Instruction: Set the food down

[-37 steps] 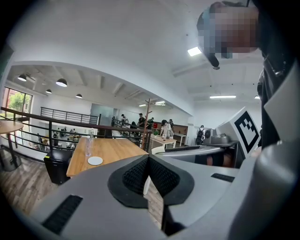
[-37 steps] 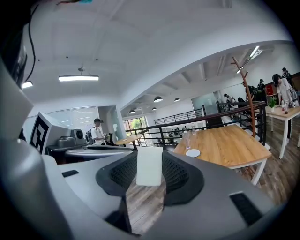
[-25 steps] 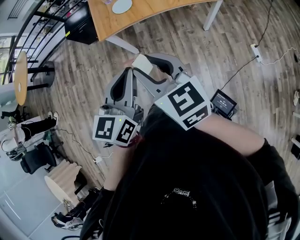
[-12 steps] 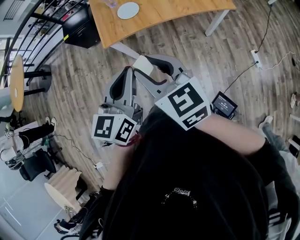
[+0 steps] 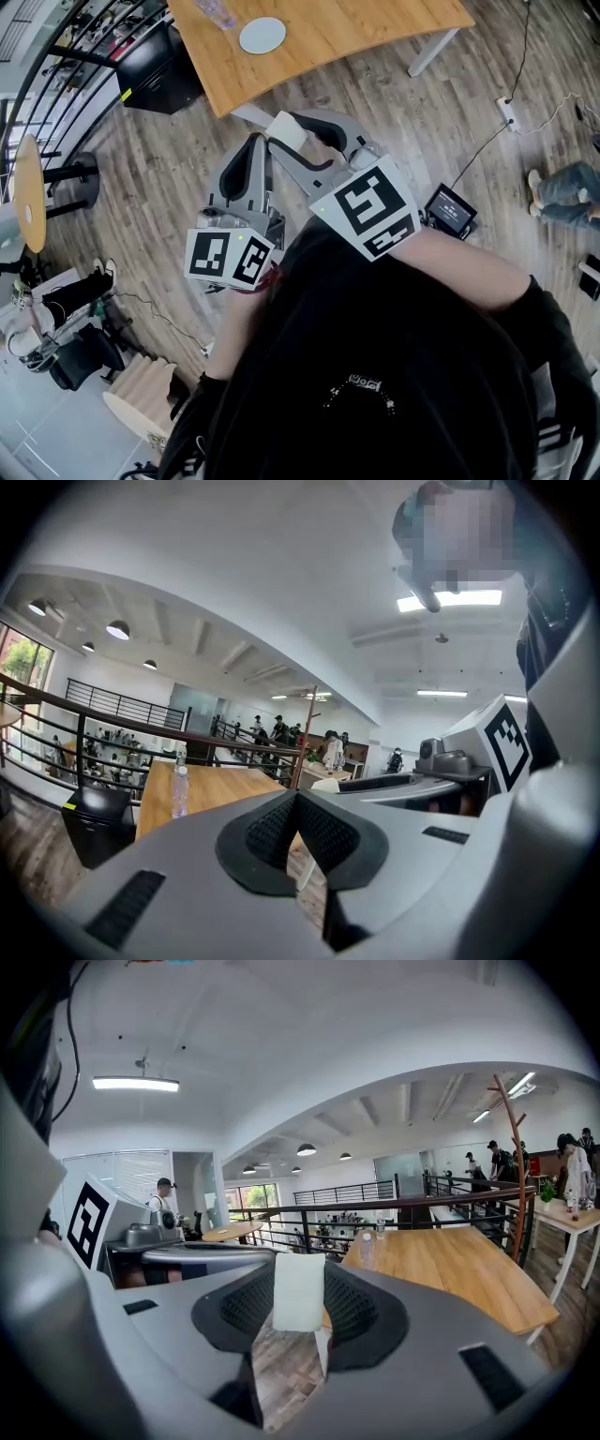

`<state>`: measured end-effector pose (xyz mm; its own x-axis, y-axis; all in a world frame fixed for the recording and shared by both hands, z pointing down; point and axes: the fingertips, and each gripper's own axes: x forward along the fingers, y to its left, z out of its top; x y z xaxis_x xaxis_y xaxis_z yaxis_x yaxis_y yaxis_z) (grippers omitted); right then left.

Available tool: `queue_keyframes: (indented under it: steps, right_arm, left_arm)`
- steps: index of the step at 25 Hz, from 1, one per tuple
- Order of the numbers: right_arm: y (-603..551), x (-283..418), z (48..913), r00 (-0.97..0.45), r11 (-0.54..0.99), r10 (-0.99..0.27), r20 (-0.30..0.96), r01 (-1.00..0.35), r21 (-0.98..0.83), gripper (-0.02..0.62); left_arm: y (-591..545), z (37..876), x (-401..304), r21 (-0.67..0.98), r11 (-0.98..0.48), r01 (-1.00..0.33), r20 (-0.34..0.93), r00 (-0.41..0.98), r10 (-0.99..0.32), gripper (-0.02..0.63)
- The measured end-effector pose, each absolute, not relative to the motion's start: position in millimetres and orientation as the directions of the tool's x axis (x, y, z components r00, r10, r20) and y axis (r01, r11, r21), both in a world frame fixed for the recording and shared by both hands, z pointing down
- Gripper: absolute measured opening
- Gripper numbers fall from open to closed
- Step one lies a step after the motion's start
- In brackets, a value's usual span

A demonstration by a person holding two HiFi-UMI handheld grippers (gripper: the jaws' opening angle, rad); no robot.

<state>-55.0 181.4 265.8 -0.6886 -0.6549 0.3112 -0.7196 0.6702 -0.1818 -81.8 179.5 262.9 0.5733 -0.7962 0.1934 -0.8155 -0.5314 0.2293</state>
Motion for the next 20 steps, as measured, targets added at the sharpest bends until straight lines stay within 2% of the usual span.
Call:
queue_keyframes:
  steps: [12, 20]
  right_arm:
    - [147, -96, 278, -0.668, 0.659, -0.663, 0.338, -0.735, -0.158, 0.17]
    - [128, -89, 281, -0.669, 0.665, -0.651, 0.358, -0.73, -0.156, 0.17]
  left_arm:
    - [139, 275, -122, 0.24, -0.548, -0.801, 0.181, 0.591, -0.786, 0.004]
    - [120, 279, -115, 0.261, -0.544, -0.798, 0.178, 0.593, -0.785, 0.005]
